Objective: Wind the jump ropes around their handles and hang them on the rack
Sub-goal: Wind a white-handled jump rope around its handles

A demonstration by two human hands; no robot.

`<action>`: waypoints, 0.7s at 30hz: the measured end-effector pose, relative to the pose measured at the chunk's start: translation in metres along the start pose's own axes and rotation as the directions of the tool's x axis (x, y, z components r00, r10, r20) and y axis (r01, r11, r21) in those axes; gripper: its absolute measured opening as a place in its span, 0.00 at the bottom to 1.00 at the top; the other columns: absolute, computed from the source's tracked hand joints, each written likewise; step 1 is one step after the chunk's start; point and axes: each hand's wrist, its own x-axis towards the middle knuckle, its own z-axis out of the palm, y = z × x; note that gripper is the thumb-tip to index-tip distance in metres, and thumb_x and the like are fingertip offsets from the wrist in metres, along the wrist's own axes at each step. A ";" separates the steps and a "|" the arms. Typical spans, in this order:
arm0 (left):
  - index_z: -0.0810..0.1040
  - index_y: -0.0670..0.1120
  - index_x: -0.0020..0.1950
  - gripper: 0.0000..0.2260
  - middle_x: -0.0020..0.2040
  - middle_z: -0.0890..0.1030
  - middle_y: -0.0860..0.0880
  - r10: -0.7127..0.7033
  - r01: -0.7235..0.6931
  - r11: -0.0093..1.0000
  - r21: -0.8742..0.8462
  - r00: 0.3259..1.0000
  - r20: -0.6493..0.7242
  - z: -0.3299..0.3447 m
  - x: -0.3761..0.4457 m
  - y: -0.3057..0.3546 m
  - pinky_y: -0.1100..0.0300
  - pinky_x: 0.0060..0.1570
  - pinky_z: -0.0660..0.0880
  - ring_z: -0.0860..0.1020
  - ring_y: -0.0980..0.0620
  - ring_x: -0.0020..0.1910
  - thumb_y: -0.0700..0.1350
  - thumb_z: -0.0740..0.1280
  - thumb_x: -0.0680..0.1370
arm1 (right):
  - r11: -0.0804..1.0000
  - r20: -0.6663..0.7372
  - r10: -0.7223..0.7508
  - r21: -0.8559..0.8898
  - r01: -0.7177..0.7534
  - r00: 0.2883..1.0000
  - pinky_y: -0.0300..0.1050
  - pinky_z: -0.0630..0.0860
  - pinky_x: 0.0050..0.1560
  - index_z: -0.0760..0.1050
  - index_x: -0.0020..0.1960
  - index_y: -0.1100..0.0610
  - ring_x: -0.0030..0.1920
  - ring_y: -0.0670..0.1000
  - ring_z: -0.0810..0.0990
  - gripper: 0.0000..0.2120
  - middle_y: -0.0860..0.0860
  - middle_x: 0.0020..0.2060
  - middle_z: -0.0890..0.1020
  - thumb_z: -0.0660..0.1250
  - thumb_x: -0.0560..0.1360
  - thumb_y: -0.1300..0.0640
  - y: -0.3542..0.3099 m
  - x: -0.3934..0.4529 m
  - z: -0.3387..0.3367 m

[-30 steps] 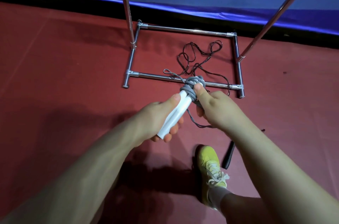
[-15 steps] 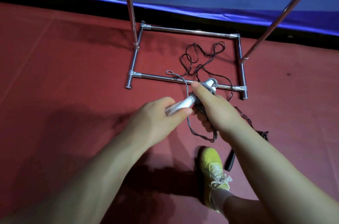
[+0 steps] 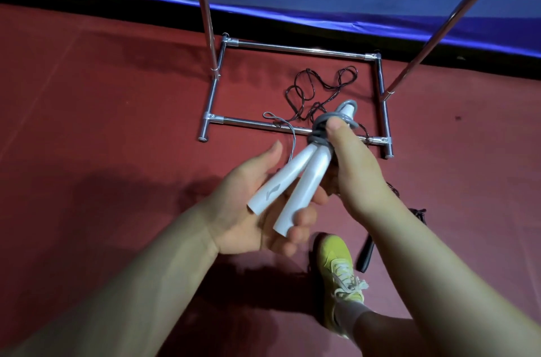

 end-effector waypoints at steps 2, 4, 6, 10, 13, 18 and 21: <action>0.81 0.47 0.37 0.25 0.27 0.73 0.49 -0.016 0.016 1.000 -0.014 1.000 -0.008 0.001 -0.001 0.001 0.63 0.27 0.64 0.71 0.52 0.24 0.67 0.60 0.64 | 0.999 0.029 -0.005 -0.037 0.006 1.000 0.45 0.56 0.29 0.64 0.30 0.51 0.26 0.50 0.60 0.20 0.51 0.23 0.62 0.57 0.70 0.36 -0.001 -0.001 -0.002; 0.79 0.46 0.36 0.23 0.26 0.71 0.50 -0.012 0.012 1.000 -0.012 0.999 -0.030 -0.001 -0.001 0.003 0.63 0.26 0.60 0.69 0.53 0.23 0.66 0.61 0.65 | 1.000 0.085 0.008 -0.003 -0.007 0.996 0.40 0.53 0.26 0.61 0.30 0.50 0.24 0.47 0.55 0.18 0.47 0.23 0.59 0.54 0.72 0.39 -0.002 -0.001 -0.004; 0.79 0.47 0.36 0.23 0.26 0.70 0.51 0.000 0.003 0.999 0.034 0.997 -0.074 -0.001 -0.001 0.004 0.62 0.26 0.57 0.68 0.54 0.22 0.67 0.61 0.66 | 0.999 0.136 0.034 0.029 -0.038 0.990 0.41 0.51 0.27 0.62 0.30 0.50 0.25 0.48 0.54 0.20 0.49 0.25 0.60 0.54 0.72 0.38 -0.002 -0.001 -0.006; 0.75 0.46 0.37 0.23 0.25 0.68 0.51 0.028 0.004 0.990 0.144 0.975 -0.220 -0.001 -0.001 0.007 0.62 0.26 0.52 0.66 0.54 0.21 0.66 0.56 0.68 | 0.995 0.192 0.099 -0.048 -0.091 0.976 0.40 0.52 0.26 0.64 0.31 0.54 0.24 0.48 0.56 0.26 0.49 0.25 0.64 0.54 0.75 0.33 -0.002 -0.001 -0.011; 0.71 0.45 0.40 0.24 0.26 0.68 0.51 0.066 0.018 0.964 0.264 0.950 -0.305 -0.004 0.000 0.006 0.65 0.23 0.52 0.66 0.55 0.22 0.66 0.56 0.67 | 0.980 0.167 0.130 -0.171 -0.101 0.977 0.46 0.50 0.28 0.61 0.32 0.54 0.25 0.48 0.56 0.24 0.51 0.26 0.61 0.50 0.79 0.38 0.000 0.001 -0.011; 0.72 0.45 0.41 0.25 0.26 0.69 0.50 0.126 0.043 0.927 0.373 0.900 -0.417 -0.005 0.003 0.004 0.66 0.22 0.51 0.66 0.54 0.22 0.67 0.56 0.67 | 0.906 0.027 0.160 -0.400 -0.136 0.987 0.41 0.55 0.28 0.64 0.31 0.57 0.22 0.50 0.58 0.27 0.47 0.19 0.61 0.50 0.79 0.38 0.004 0.005 -0.008; 0.73 0.44 0.40 0.25 0.26 0.71 0.49 0.204 0.055 0.889 0.454 0.840 -0.503 -0.005 0.005 0.002 0.66 0.21 0.52 0.67 0.53 0.22 0.65 0.52 0.76 | 0.808 -0.087 0.115 -0.571 -0.144 0.990 0.45 0.58 0.28 0.62 0.29 0.57 0.24 0.51 0.60 0.28 0.51 0.23 0.63 0.53 0.79 0.39 0.005 0.006 -0.004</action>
